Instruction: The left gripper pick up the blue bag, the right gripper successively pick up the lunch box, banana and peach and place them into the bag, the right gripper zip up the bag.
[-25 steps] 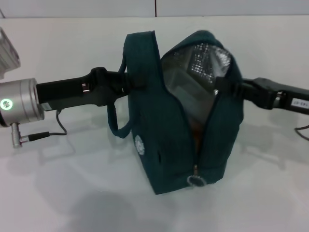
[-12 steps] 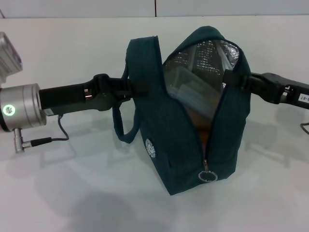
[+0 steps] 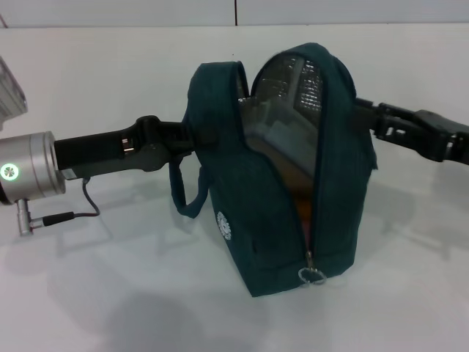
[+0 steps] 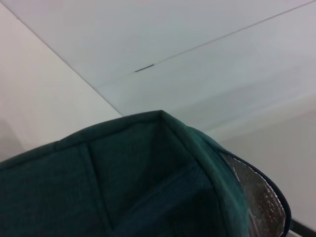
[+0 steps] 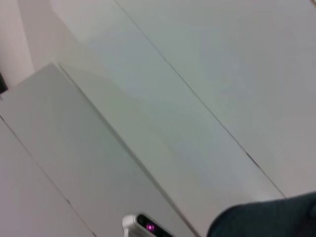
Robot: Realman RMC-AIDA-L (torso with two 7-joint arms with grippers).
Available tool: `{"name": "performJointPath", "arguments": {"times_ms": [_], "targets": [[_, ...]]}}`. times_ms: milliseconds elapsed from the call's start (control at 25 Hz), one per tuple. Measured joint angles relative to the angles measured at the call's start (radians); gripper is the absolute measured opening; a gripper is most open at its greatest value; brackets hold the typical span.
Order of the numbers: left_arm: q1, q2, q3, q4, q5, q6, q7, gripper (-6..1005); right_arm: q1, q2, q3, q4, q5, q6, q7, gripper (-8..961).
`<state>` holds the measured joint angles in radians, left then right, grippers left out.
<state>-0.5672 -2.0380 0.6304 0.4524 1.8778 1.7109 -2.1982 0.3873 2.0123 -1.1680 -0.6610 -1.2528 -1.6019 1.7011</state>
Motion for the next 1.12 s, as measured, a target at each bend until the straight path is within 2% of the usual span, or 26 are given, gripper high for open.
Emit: {"name": "performJointPath", "arguments": {"times_ms": [280,440,640,680,760,920,1120], "targets": [[0.004,0.007,0.000,0.000,0.000,0.000,0.000,42,-0.036,-0.001,0.140,0.064,0.000,-0.136,-0.178,540],[0.005,0.008,0.000,0.000,0.006,0.000,0.001,42,-0.094,-0.004,0.147,0.070,-0.029,-0.200,-0.277,690],[0.012,0.011,0.001,0.000,0.023,-0.004,0.000,42,-0.124,-0.004,0.142,0.134,-0.138,-0.262,-0.420,709],[0.013,0.011,0.001,0.000,0.025,-0.004,-0.001,42,-0.127,-0.004,0.143,0.217,-0.206,-0.291,-0.574,709],[0.015,0.011,0.002,0.000,0.030,-0.004,-0.001,42,-0.133,-0.004,0.145,0.261,-0.238,-0.292,-0.660,709],[0.015,0.009,0.002,0.000,0.042,0.000,-0.002,43,-0.159,-0.004,0.145,0.339,-0.273,-0.270,-0.827,708],[0.012,0.002,0.002,0.000,0.049,0.002,-0.004,43,-0.144,-0.001,0.111,0.385,-0.298,-0.184,-0.866,707]]}}
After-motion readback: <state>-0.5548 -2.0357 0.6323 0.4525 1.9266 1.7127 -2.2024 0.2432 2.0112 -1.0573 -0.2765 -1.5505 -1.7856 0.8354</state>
